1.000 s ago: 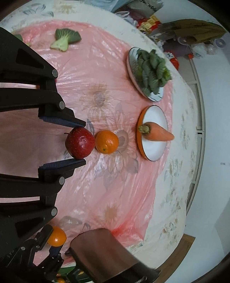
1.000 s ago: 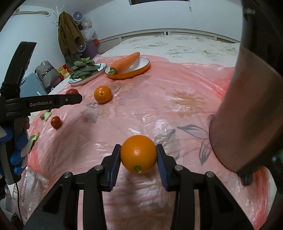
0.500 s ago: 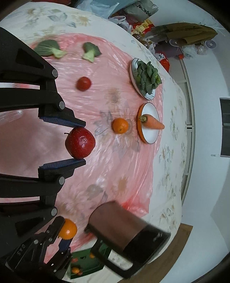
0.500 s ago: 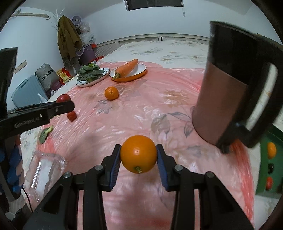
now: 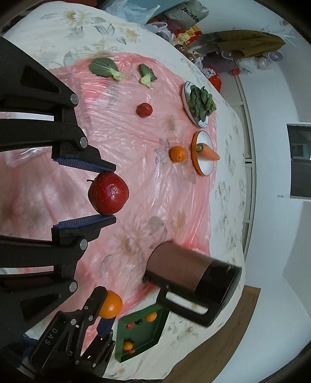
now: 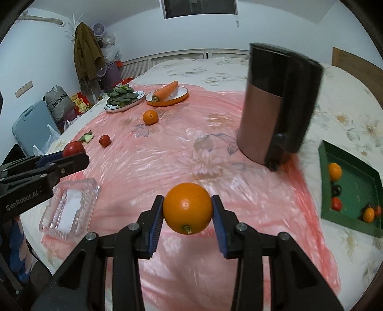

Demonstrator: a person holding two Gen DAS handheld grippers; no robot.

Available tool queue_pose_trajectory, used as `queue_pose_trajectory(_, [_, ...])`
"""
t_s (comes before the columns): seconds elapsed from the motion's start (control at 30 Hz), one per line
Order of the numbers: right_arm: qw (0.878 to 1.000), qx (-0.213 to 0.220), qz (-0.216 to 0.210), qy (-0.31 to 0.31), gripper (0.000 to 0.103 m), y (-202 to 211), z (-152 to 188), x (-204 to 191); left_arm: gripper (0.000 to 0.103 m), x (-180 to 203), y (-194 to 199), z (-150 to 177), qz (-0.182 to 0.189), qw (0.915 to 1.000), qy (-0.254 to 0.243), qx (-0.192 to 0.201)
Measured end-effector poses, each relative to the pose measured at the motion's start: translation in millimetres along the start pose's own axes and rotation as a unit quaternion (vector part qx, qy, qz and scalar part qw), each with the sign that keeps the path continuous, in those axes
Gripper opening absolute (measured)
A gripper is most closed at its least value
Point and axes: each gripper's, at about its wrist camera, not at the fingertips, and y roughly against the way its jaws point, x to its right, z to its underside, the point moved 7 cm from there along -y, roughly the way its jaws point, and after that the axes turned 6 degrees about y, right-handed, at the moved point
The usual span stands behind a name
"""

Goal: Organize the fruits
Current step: 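Carry the orange in right tool and apple in left tool into the green tray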

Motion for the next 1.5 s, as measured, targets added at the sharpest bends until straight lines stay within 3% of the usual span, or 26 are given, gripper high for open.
queue_pose_trajectory(0.6, [1.000,0.007,0.021,-0.023,0.049,43,45,25,0.031,42,38,27,0.004,0.9990,-0.042,0.014])
queue_pose_trajectory(1.03, [0.996,0.016,0.047,-0.069,0.050,56,70,92,0.031,108,26,28,0.007,0.9952,-0.097,0.011])
queue_pose_trajectory(1.5, [0.989,0.047,0.087,-0.107,0.050,73,70,178,0.031,194,6,20,0.033,0.9875,-0.154,0.008])
